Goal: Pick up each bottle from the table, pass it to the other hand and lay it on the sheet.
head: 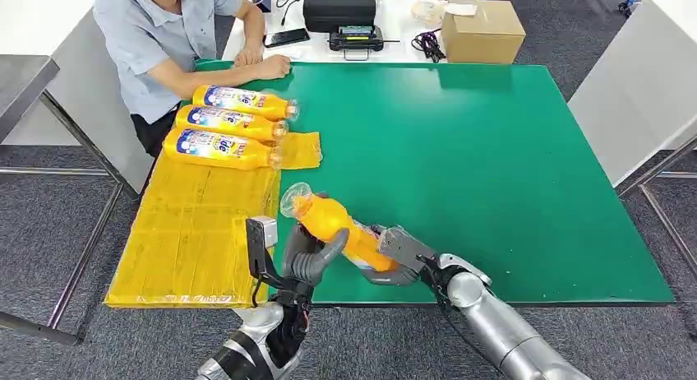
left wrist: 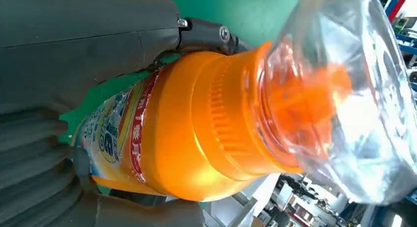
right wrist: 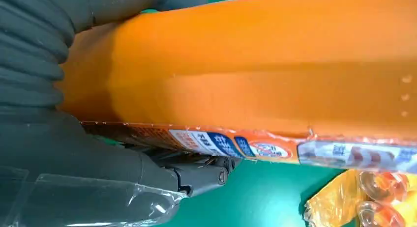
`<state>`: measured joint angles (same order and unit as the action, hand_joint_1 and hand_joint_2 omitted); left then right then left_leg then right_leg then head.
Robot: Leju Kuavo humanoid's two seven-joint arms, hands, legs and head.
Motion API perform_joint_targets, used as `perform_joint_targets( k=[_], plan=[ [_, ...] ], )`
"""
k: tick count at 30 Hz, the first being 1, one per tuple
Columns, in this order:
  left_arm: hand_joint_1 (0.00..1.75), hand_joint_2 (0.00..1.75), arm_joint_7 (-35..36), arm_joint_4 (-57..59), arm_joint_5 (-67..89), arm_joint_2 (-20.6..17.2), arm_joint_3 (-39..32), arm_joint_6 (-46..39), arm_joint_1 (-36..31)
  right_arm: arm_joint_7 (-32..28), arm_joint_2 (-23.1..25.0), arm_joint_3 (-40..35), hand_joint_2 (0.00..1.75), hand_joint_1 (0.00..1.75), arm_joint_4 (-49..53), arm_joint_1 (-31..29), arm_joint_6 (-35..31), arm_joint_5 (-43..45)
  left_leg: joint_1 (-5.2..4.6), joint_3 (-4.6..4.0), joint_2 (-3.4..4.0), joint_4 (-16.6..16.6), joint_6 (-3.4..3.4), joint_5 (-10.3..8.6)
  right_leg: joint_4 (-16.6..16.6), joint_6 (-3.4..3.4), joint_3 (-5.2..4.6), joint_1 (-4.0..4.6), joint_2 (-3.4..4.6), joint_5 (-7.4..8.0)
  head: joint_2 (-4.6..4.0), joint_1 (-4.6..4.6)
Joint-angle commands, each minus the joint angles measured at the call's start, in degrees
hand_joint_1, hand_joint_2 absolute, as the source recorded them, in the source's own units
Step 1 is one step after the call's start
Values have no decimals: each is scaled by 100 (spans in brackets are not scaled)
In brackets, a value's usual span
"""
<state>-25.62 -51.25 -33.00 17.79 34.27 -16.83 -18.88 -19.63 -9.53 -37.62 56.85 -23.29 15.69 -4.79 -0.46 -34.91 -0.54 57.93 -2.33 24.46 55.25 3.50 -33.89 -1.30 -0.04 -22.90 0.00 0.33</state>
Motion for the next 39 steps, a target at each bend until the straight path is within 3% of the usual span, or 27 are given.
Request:
perform_joint_targets(
  k=[1,4,6,7,9,10,15,16,19,22,24,30,39],
  plan=[
    [175,175,-56,318,109,-28,-56,-50,-155,9,11,-147,175,150,-131,-124,-78,-50,6,17,9,0,11,7,-2,-13,16,7,6,-4,0,-2],
    [175,175,-50,342,175,-16,-90,-42,-152,-10,52,-108,175,152,-112,-97,-80,-55,4,16,7,-1,10,6,-2,-13,15,5,4,-4,0,0],
    [175,175,-50,386,197,-11,-92,-47,-173,-32,82,-59,175,134,-92,-104,-53,2,7,20,10,1,14,9,-2,-16,19,8,6,-6,0,2],
    [175,175,-65,385,211,-5,-99,-45,-162,-46,96,-13,175,87,-70,-100,1,79,4,11,7,-2,9,4,-2,-11,10,5,4,-2,0,0],
    [175,175,-80,390,236,-1,-121,-54,-157,-44,106,21,175,51,-27,-100,-17,93,6,19,11,1,13,10,1,-16,16,7,8,-7,0,0],
    [175,175,-85,392,237,1,-129,-63,-157,-40,109,25,175,17,-24,-105,-24,89,6,16,9,2,12,9,1,-14,14,7,6,-6,0,0],
    [175,175,-85,390,237,0,-131,-62,-162,-37,110,26,175,17,-21,-116,-23,87,6,21,11,2,14,11,1,-16,19,7,7,-8,0,0],
    [175,175,-86,387,231,3,-149,-56,-161,-38,115,43,175,0,-22,-107,-40,85,4,8,4,0,7,3,-1,-9,8,4,2,-2,0,0],
    [175,175,-165,243,308,-32,-192,-99,-108,-19,134,113,175,0,25,-68,-144,65,5,15,10,-1,10,7,-2,-13,13,6,7,-4,0,2],
    [175,175,-477,44,950,-200,-6,-660,-126,-7,89,272,175,0,163,114,-359,-10,4,12,4,-2,10,4,-1,-12,11,5,1,-4,0,-2],
    [175,175,-759,-249,1498,-276,-66,-1138,-24,21,-6,426,175,0,310,367,-975,-548,7,17,3,-1,13,7,-2,-16,17,8,-1,-7,0,0],
    [175,175,-714,-1137,2107,-397,-258,-1356,370,68,110,860,175,0,475,709,-1539,-1099,7,18,7,0,13,11,-1,-15,18,8,4,-9,0,0],
    [175,175,-634,-1729,2614,-469,-350,-1540,592,60,129,1201,175,0,689,997,-1727,-1467,7,18,11,0,15,11,0,-17,16,8,8,-8,0,0]
  ],
)
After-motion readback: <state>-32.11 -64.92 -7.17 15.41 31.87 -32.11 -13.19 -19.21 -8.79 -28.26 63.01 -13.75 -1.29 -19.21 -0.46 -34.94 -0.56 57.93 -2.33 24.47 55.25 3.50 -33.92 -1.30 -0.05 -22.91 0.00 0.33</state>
